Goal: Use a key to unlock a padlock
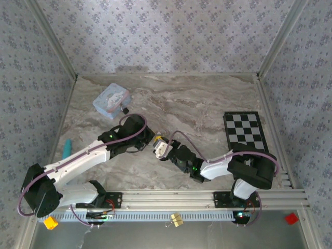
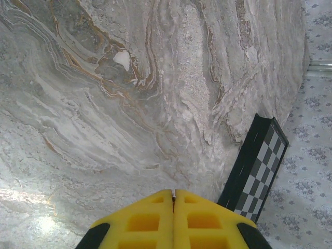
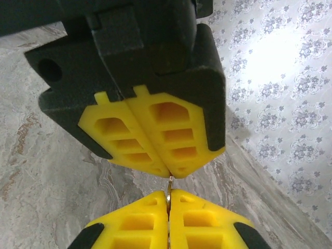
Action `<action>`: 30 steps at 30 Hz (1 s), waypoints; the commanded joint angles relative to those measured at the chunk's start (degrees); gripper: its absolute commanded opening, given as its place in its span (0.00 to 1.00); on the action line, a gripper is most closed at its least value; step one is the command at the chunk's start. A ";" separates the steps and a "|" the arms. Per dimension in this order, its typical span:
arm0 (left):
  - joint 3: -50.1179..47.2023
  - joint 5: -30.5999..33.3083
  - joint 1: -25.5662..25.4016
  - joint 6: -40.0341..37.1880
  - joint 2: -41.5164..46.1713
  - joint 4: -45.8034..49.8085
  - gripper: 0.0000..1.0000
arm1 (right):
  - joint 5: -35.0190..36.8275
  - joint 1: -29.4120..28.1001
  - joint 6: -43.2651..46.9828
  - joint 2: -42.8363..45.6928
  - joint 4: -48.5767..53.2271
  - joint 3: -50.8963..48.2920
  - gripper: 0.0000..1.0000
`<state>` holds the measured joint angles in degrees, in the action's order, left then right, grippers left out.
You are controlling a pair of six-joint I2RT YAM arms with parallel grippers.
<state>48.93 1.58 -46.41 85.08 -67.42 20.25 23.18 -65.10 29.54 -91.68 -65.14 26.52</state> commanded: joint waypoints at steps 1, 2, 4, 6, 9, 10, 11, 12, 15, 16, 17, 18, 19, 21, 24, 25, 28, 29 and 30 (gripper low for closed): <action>2.49 -0.92 -1.62 1.54 -0.25 1.35 0.00 | 1.77 0.99 -2.54 0.80 0.71 1.16 0.07; 2.53 -0.83 -1.87 1.58 -0.33 1.15 0.00 | 1.99 1.03 -2.72 0.72 0.85 1.32 0.09; 2.80 -0.80 -2.35 1.58 -0.52 1.13 0.00 | 2.62 1.12 -2.96 0.29 0.47 1.51 0.14; 2.97 -0.78 -2.63 1.56 -0.86 1.11 0.00 | 2.82 1.33 -3.09 -0.07 0.23 1.58 0.16; 3.19 -0.21 -3.26 1.58 -0.85 1.65 0.00 | 3.18 1.51 -3.41 -0.27 -0.06 1.61 0.16; 3.28 0.26 -3.46 1.51 -0.78 2.17 0.00 | 3.11 1.57 -3.41 -0.18 -0.11 1.54 0.14; 3.28 0.82 -3.53 1.57 -0.63 2.53 0.00 | 2.78 1.56 -3.42 -0.03 -0.06 1.51 0.12; 3.06 1.11 -3.61 1.58 -0.52 2.59 0.00 | 2.58 1.56 -3.47 0.14 0.10 1.48 0.11; 2.74 1.14 -3.60 1.76 -0.52 2.25 0.00 | 2.26 1.56 -3.74 0.51 0.41 1.36 0.07; 2.70 1.14 -3.67 1.75 -0.63 2.18 0.00 | 2.29 1.60 -3.86 0.69 0.22 1.21 0.05; 2.67 1.14 -3.66 1.75 -0.74 2.19 0.00 | 2.30 1.56 -4.23 0.85 0.11 1.09 0.03; 2.60 1.14 -3.69 1.76 -0.84 2.09 0.00 | 2.29 1.64 -4.67 1.20 0.10 0.91 0.02; 2.43 1.22 -3.64 1.76 -0.79 1.80 0.00 | 2.23 1.64 -5.22 1.55 0.11 0.73 0.00; 2.40 1.76 -3.55 1.21 -0.65 1.99 0.00 | 2.14 1.97 -7.03 2.69 0.64 0.21 0.00; 3.07 2.38 -1.97 -3.99 0.75 2.74 0.06 | -0.02 4.08 -13.59 6.00 3.39 -1.37 0.00; 3.51 1.81 -0.65 -7.74 1.68 2.78 0.15 | -2.25 5.47 -17.24 7.77 5.40 -2.17 0.00; 3.89 0.41 2.66 -22.68 5.23 -0.48 0.44 | -12.14 10.53 -28.53 14.58 15.34 -3.17 0.00; 3.83 0.69 3.22 -26.94 6.61 -0.96 0.50 | -14.97 11.83 -31.05 16.46 17.74 -3.29 0.00; 3.13 0.42 3.53 -32.79 8.19 -2.91 0.57 | -18.03 12.95 -33.35 18.46 20.31 -3.42 0.00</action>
<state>50.92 2.22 -44.14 69.14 -63.68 19.42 13.76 -54.72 8.49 -78.00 -52.84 23.88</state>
